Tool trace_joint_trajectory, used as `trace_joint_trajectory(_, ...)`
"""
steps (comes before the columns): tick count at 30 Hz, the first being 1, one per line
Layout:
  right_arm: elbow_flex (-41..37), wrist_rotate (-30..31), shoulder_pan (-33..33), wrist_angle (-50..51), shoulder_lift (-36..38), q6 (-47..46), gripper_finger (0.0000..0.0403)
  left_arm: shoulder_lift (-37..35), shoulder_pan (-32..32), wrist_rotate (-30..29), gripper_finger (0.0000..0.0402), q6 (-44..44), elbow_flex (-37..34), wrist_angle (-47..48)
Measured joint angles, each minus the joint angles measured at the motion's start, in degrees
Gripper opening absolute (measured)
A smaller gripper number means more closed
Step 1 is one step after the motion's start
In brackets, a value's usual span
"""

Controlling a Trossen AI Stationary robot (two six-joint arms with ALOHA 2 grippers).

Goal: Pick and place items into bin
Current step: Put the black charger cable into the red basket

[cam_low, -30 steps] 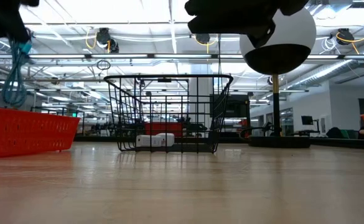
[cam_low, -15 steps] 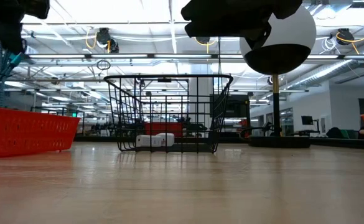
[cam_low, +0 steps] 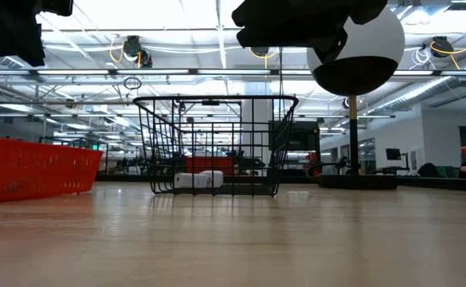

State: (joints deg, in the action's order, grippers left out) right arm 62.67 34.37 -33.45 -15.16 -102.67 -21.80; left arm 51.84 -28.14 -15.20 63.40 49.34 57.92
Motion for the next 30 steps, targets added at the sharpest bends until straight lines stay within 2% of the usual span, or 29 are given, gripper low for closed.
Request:
trace_joint_trajectory(3,0.0,-0.4,0.0,-0.1,0.0,-0.2,0.0110,0.0,0.0,-0.1,0.0087,-0.1,0.0,-0.1)
trace_joint_trajectory(7,0.0,-4.7,0.0,-1.8,-0.1,-1.0,0.0110,0.0,-0.9,-0.4,0.0087,-0.1,0.0,-1.7)
trace_joint_trajectory(10,0.0,-4.5,0.0,-4.4,-1.3,-1.3,0.0113,0.0,-2.5,-1.7,0.0087,-0.7,0.0,-3.1)
trace_joint_trajectory(16,0.0,-6.1,0.1,-6.2,-3.1,-1.3,0.0110,2.1,-9.2,-2.9,0.0088,-4.7,0.0,-10.2)
trace_joint_trajectory(22,0.0,-6.0,0.1,-6.1,-3.2,0.8,0.0113,11.6,-18.6,-4.9,0.0088,-9.1,0.0,-22.5)
trace_joint_trajectory(30,0.0,-6.0,0.1,-6.2,-3.2,1.5,0.0110,30.0,-27.3,-2.8,0.0088,-8.1,0.0,-37.0)
